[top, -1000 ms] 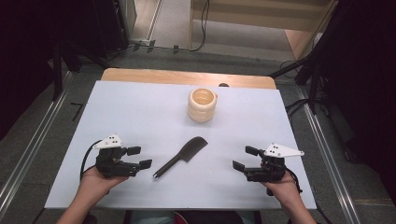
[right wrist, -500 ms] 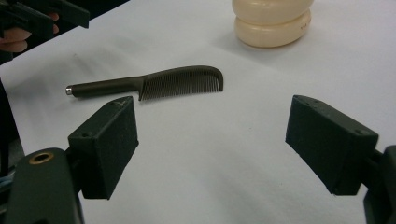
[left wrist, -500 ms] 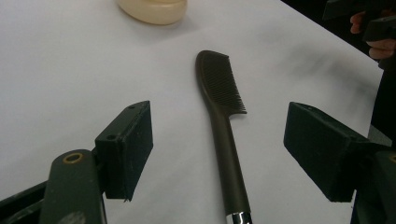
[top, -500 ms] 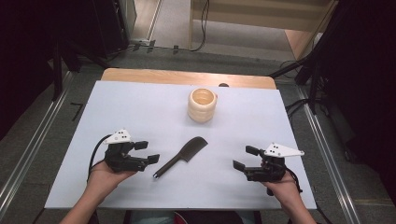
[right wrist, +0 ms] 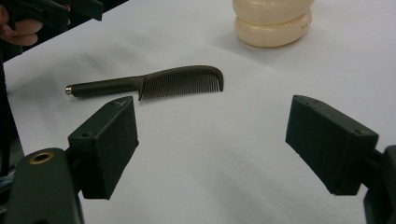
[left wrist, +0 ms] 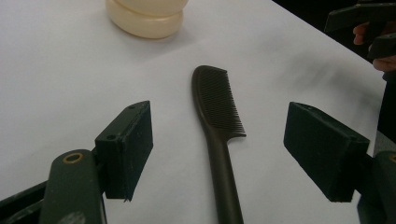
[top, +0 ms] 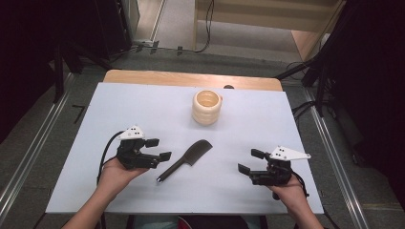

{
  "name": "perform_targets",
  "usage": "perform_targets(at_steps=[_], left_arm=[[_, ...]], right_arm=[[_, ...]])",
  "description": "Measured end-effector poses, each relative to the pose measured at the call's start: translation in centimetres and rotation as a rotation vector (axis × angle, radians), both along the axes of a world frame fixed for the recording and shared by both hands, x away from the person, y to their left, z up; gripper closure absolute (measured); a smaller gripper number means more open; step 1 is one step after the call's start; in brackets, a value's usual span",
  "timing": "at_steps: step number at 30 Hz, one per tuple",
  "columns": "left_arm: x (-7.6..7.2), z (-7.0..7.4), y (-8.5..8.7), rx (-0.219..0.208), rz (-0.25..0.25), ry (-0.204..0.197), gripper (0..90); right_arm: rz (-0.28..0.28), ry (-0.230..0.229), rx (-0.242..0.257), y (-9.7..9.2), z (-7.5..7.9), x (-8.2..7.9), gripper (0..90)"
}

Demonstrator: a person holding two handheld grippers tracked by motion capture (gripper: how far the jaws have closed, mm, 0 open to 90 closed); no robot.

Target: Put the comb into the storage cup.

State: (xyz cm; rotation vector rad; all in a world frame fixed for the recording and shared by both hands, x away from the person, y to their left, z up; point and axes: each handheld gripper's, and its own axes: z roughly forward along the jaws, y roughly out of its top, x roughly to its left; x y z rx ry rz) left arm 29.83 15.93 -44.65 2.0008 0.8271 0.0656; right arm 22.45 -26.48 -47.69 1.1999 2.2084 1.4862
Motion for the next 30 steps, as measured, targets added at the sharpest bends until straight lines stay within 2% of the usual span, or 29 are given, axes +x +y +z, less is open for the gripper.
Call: perform_targets(at_steps=[8, 14, 23, 30], left_arm=[[0.9, 0.3, -1.5, 0.004, -0.001, 0.005, 24.9], [1.3, 0.5, -2.8, 0.022, -0.011, 0.0, 24.9], [1.1, 0.1, -3.0, 0.061, -0.022, -0.001, 25.7], [0.9, -0.3, -3.0, 0.063, -0.026, 0.007, 25.7]], right_arm=[[0.002, -0.001, -0.003, 0.1, 0.0, 0.0, 15.2], [0.0, 0.0, -0.001, 0.0, 0.0, 0.0, 15.3], [-0.002, -0.002, 0.001, 0.0, 0.0, 0.0, 15.2], [0.0, -0.001, -0.001, 0.0, 0.0, 0.0, 15.2]])
